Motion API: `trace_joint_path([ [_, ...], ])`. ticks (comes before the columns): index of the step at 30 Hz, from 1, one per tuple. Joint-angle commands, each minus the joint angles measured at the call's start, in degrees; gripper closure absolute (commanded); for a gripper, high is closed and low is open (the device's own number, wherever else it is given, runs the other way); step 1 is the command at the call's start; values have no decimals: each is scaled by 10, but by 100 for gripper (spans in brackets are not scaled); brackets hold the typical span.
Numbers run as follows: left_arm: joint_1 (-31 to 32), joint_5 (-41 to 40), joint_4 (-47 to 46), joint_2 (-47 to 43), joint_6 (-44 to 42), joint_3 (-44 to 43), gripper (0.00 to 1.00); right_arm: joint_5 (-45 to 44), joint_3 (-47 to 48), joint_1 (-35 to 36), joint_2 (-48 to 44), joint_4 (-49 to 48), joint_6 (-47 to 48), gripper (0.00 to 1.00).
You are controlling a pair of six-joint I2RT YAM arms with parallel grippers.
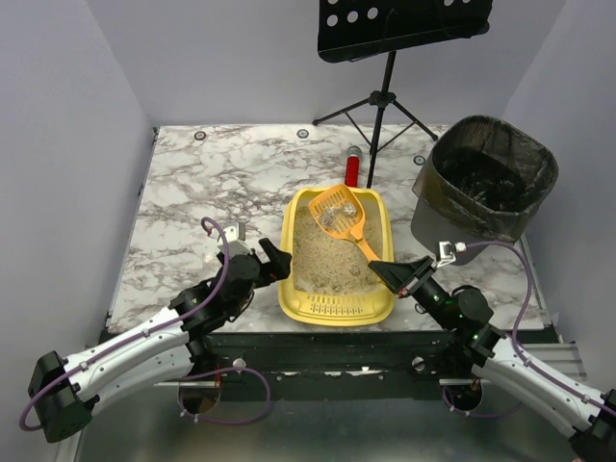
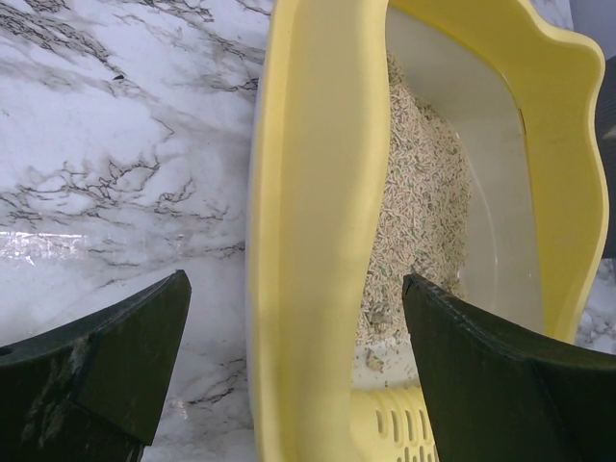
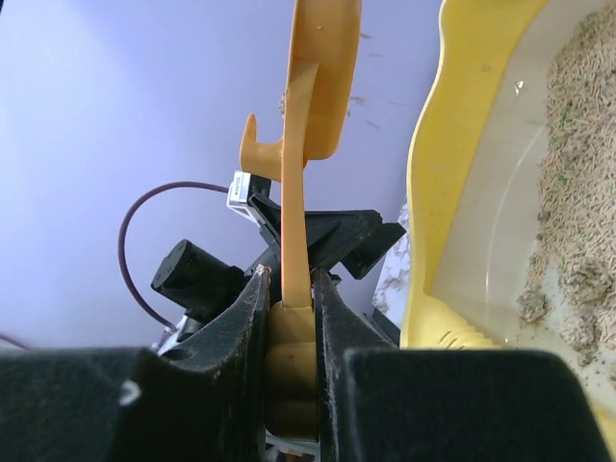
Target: Clean the litter box
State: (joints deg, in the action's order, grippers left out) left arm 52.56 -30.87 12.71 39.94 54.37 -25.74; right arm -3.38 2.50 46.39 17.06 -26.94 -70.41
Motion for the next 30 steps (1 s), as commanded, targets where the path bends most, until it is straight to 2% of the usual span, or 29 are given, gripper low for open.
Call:
trace_joint_path([
  [1, -2, -11, -7, 3, -3, 2, 1, -16, -127, 1, 23, -51, -82, 99],
  [8, -3, -12, -1, 2, -1, 0, 1, -6, -94, 1, 56, -2, -72, 99],
  [12, -3, -13, 4, -5, -1, 1, 1, -22, -68, 0, 34, 72, -57, 99],
  [15, -3, -14, 8, -14, 1, 2, 1, -74, -87, 1, -14, 136, -126, 99],
  [18, -3, -16, 0, -18, 2, 9, 1, -52, -90, 2, -6, 78, -112, 99],
  [21, -3, -16, -1, -14, 2, 6, 1, -65, -30, 1, -2, 198, -90, 99],
  [24, -3, -11, 0, -7, 0, 3, 1, -49, -34, 1, 15, 167, -67, 99],
  [27, -3, -12, 5, -3, 3, 0, 1, -63, 18, 1, 38, 264, -63, 99],
  [30, -3, -10, 5, -4, 2, 0, 1, -32, -19, 1, 38, 179, -55, 99],
])
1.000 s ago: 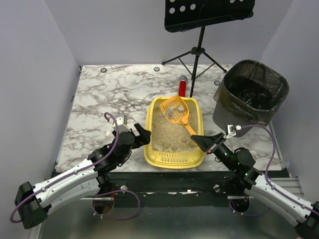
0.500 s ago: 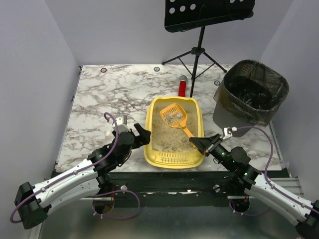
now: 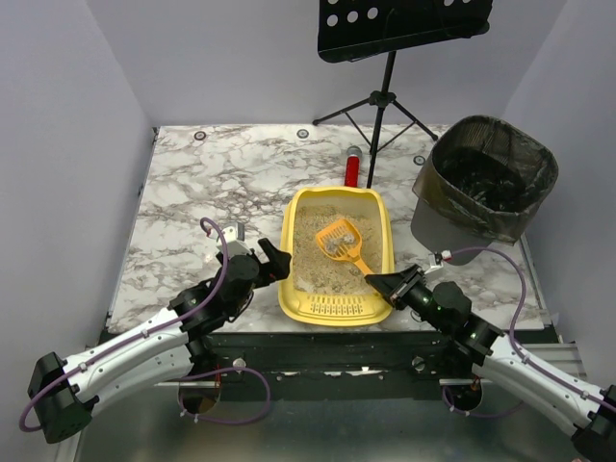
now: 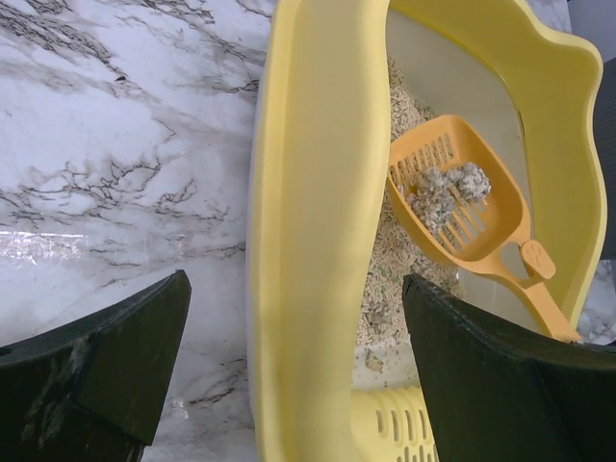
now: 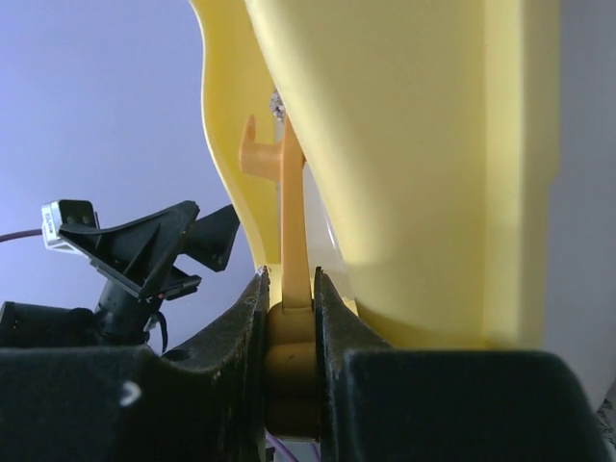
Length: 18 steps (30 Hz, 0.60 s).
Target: Clean the litter box
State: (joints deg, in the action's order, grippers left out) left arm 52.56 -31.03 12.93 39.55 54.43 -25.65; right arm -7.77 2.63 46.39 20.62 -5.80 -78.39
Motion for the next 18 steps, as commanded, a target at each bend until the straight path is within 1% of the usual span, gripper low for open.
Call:
trace_joint_path([
  [1, -3, -10, 3, -1, 1, -1, 1, 12, -18, 0, 3, -17, 23, 99],
  [3, -3, -9, 3, -1, 2, -1, 1, -15, -3, 1, -9, 30, 14, 99],
  [6, -3, -8, 2, -4, 1, 1, 1, 3, -15, 1, -30, -15, 40, 99],
  [10, -3, -4, -4, -3, 1, 2, 1, 0, -3, 1, -38, -4, 54, 99],
  [14, -3, -8, 3, -3, 2, 1, 1, 6, -17, 1, -40, -25, 47, 99],
  [18, -3, -1, -4, -5, 1, 1, 1, 19, -8, 1, -28, -40, 60, 99],
])
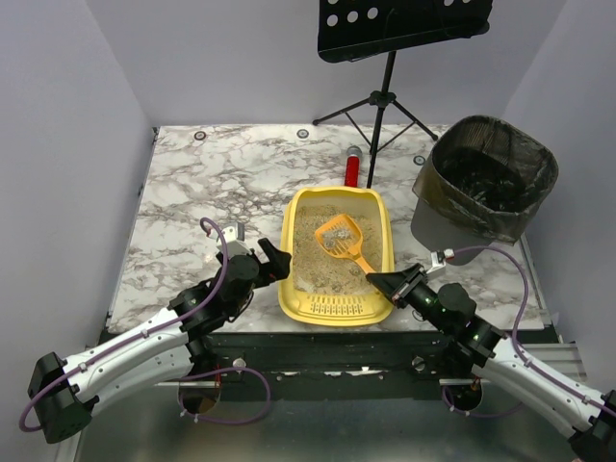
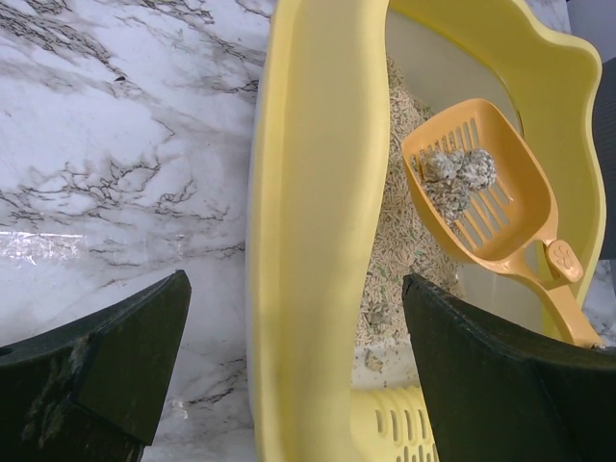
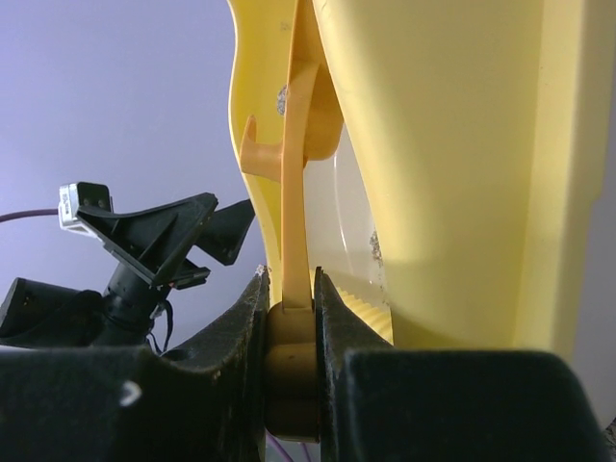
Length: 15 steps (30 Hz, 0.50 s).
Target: Clean the litter box
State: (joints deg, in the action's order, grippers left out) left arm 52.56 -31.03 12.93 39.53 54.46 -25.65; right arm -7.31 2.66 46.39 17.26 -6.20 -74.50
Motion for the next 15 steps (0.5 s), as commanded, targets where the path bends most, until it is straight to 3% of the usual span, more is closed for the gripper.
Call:
trace_joint_path([
  [1, -3, 0, -4, -4, 2, 1, 1, 17, -5, 1, 10, -43, 25, 99],
  [15, -3, 12, 2, -8, 3, -6, 1, -14, 79, 1, 39, -42, 64, 99],
])
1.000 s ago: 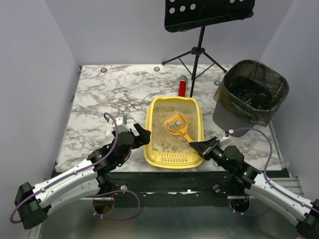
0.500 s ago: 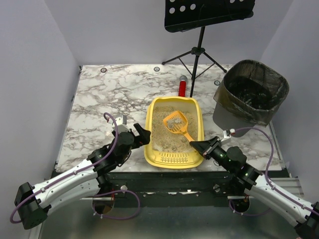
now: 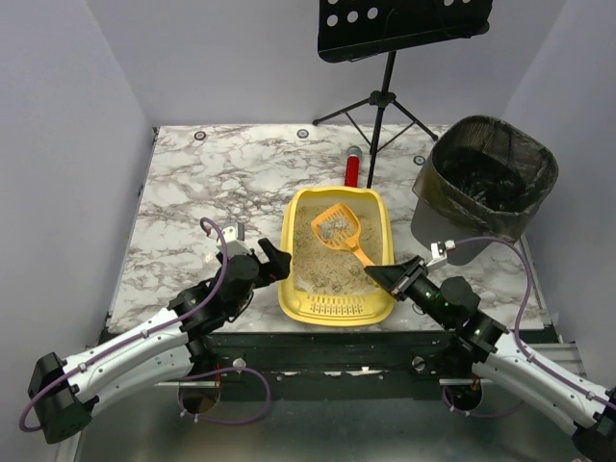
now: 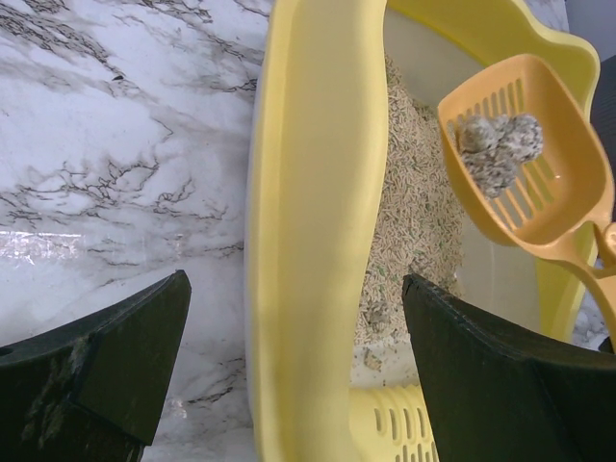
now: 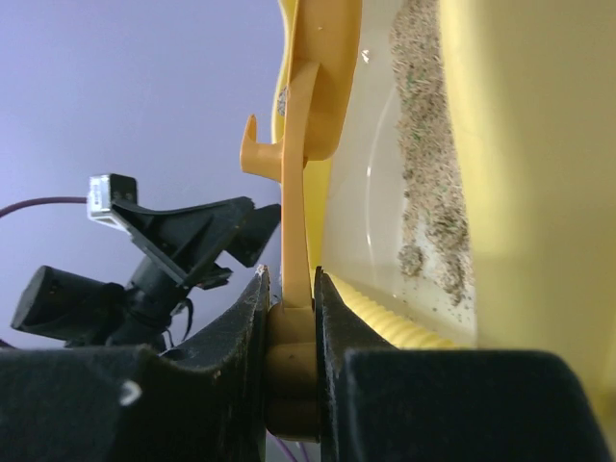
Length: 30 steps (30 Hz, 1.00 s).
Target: Clean the litter box
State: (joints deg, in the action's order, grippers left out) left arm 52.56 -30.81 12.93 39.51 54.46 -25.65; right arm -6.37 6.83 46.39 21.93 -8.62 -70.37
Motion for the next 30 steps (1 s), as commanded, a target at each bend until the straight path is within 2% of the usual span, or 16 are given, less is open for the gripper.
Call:
trace_joint_path([
  [1, -3, 11, 0, -7, 3, -5, 1, -27, 50, 1, -8, -11, 23, 99],
  [8, -3, 22, -7, 1, 4, -6, 1, -66, 121, 1, 17, 35, 46, 99],
  [16, -3, 24, -2, 2, 6, -5, 1, -111, 164, 2, 54, 57, 20, 99],
  [22, -3, 31, -16, 7, 7, 1, 1, -132, 176, 1, 46, 62, 8, 99],
  [30, -3, 87, -69, 38, -4, 8, 1, -178, 207, 0, 44, 80, 9, 99],
])
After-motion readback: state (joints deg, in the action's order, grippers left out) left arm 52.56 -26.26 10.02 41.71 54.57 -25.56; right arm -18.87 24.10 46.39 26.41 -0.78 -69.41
